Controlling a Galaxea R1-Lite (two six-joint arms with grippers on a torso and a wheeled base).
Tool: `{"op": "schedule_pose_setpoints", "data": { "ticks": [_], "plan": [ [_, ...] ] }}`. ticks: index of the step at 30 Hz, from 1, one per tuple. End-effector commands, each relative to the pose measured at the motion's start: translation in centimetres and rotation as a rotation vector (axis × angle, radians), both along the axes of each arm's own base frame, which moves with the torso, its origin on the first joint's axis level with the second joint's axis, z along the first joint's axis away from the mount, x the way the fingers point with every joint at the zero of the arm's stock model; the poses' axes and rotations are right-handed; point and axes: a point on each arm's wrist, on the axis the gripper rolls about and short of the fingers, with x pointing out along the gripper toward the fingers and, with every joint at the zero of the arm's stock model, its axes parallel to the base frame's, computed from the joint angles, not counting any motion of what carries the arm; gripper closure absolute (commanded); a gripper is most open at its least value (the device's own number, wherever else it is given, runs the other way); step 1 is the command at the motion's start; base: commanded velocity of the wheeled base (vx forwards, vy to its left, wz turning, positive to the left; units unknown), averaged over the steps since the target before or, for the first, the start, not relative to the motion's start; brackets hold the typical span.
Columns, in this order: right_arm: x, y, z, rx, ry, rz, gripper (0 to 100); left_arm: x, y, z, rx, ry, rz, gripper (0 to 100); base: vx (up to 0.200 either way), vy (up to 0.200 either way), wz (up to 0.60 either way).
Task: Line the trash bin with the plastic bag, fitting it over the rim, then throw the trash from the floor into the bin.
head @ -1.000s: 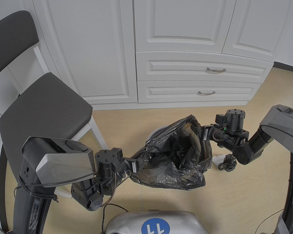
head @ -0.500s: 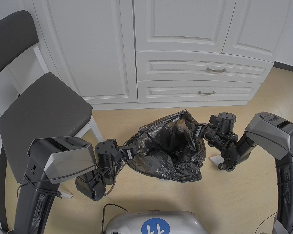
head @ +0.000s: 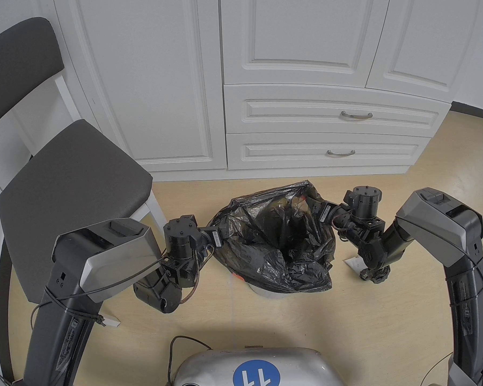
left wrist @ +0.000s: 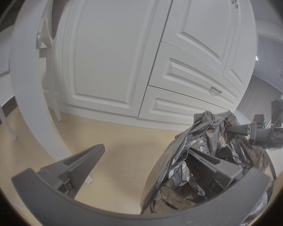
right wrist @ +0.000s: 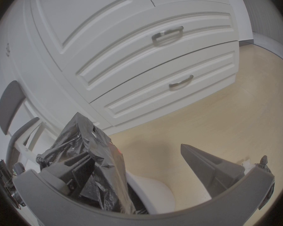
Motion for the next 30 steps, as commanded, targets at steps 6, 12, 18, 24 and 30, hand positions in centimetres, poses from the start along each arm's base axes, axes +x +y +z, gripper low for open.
{"op": "schedule_pose_setpoints", "data": {
  "ticks": [6,12,18,24,30],
  "plan": [
    [1.7,-1.0,0.0,0.004,0.022,-0.075,0,2.6,0.3,-0.7,-0.023,0.011,0.033,0,0.0,0.0,0.0],
    [2.1,-1.8,0.3,-0.01,0.049,-0.125,0,3.6,1.0,-0.6,-0.032,0.037,0.057,0,0.0,0.0,0.0],
    [2.0,-2.0,0.4,-0.021,0.086,-0.131,0,3.4,1.1,-1.1,-0.019,0.071,0.058,0,0.0,0.0,0.0],
    [0.6,-3.0,1.5,-0.057,0.135,-0.126,0,0.9,1.8,-0.1,0.02,0.15,0.033,0,0.0,0.0,0.0],
    [-1.9,-3.7,4.1,-0.157,0.204,-0.098,0,-1.6,2.4,2.4,0.028,0.201,-0.055,0,0.0,0.0,0.0]
  ]
}}
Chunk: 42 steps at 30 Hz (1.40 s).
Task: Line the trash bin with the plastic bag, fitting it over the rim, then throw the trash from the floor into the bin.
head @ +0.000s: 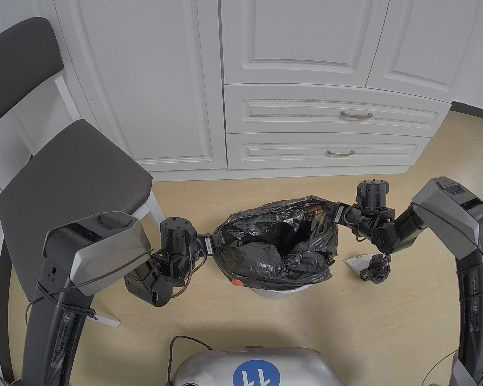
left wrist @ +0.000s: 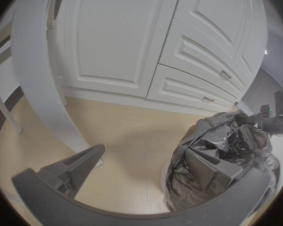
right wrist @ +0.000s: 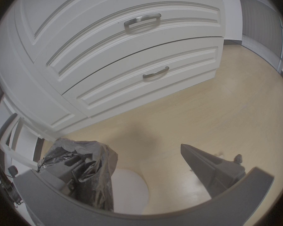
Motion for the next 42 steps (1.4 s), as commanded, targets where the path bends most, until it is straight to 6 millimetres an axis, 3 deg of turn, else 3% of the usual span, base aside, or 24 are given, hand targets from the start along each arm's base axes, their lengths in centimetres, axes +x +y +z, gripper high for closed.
{"op": "schedule_pose_setpoints", "data": {
  "ticks": [1,11,18,22,29,35,42],
  "plan": [
    [-2.7,-0.8,3.4,-0.072,0.024,0.04,0,-2.4,0.6,3.6,-0.007,0.018,-0.068,0,0.0,0.0,0.0],
    [-6.0,-1.0,5.3,-0.152,0.006,0.152,0,-4.0,-0.1,4.6,0.0,0.029,-0.112,0,0.0,0.0,0.0],
    [-8.0,-1.1,4.2,-0.268,0.049,0.243,0,-5.0,-0.8,5.1,0.0,0.028,-0.14,0,0.0,0.0,0.0],
    [-10.1,-2.4,3.0,-0.389,0.113,0.382,0,-6.6,-1.7,5.0,0.029,0.047,-0.183,0,0.0,0.0,0.0],
    [-11.0,-3.2,1.1,-0.503,0.2,0.454,0,-8.0,-2.9,4.0,0.075,0.074,-0.236,0,0.0,0.0,0.0],
    [-11.8,-5.2,0.8,-0.621,0.274,0.497,0,-8.1,-2.9,4.0,0.075,0.075,-0.236,0,0.0,0.0,0.0],
    [-12.2,-5.3,1.4,-0.632,0.281,0.5,0,-8.4,-3.5,3.6,0.08,0.083,-0.253,0,0.0,0.0,0.0]
  ]
}}
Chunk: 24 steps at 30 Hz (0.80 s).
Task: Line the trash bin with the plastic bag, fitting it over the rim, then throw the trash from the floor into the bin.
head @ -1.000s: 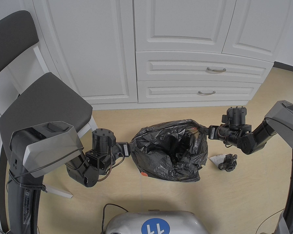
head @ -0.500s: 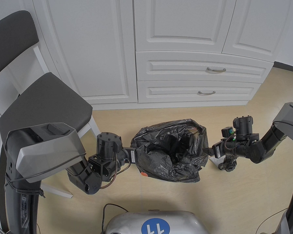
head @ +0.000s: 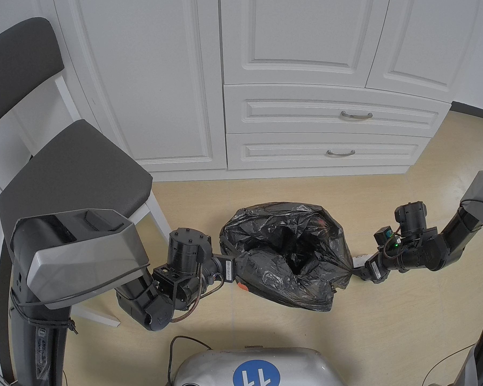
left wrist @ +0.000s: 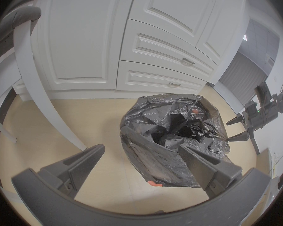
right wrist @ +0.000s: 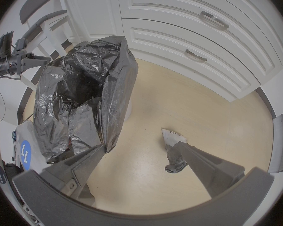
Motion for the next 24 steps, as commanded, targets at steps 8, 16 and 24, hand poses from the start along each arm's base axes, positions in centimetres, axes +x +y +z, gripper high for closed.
{"op": "schedule_pose_setpoints", "data": {
  "ticks": [8,16,24],
  "plan": [
    [-1.3,-2.2,0.9,-0.085,0.053,0.032,0,-0.3,0.0,-0.2,0.008,0.01,-0.005,0,0.0,0.0,0.0],
    [-1.4,-1.2,3.6,0.166,0.034,0.1,0,-0.4,0.0,-0.3,0.01,0.013,-0.005,0,0.0,0.0,0.0],
    [1.6,2.5,1.5,0.378,0.114,0.01,0,-0.4,0.0,-0.4,0.011,0.015,-0.005,0,0.0,0.0,0.0]
  ]
}}
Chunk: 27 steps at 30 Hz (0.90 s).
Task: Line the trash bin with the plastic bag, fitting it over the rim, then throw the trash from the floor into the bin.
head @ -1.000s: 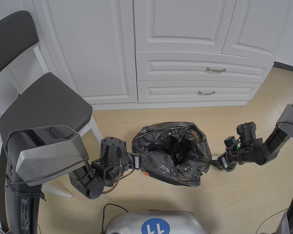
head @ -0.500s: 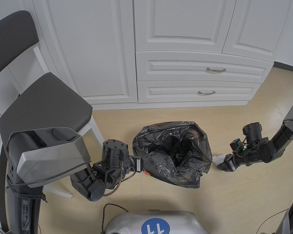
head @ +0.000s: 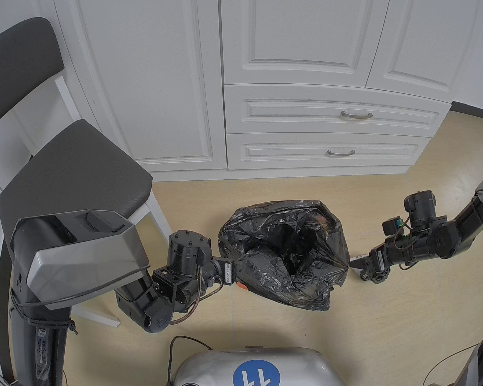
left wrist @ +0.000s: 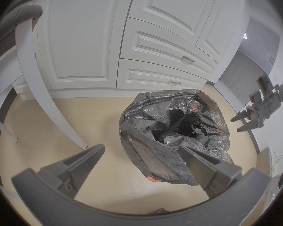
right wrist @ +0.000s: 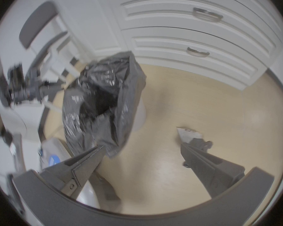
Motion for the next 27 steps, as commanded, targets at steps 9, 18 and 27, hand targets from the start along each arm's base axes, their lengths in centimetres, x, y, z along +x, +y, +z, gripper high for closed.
{"op": "schedule_pose_setpoints", "data": {
  "ticks": [9,18,27],
  "plan": [
    [4.0,3.6,-6.5,-0.083,-0.015,-0.131,0,0.3,0.1,-0.2,-0.001,-0.001,0.01,0,0.0,0.0,0.0],
    [3.4,0.3,-6.1,-0.197,-0.029,-0.123,0,0.3,0.0,-0.3,0.0,-0.002,0.011,0,0.0,0.0,0.0],
    [4.6,-1.1,-9.3,-0.241,0.021,-0.155,0,0.3,0.0,-0.3,0.0,-0.002,0.011,0,0.0,0.0,0.0]
  ]
}}
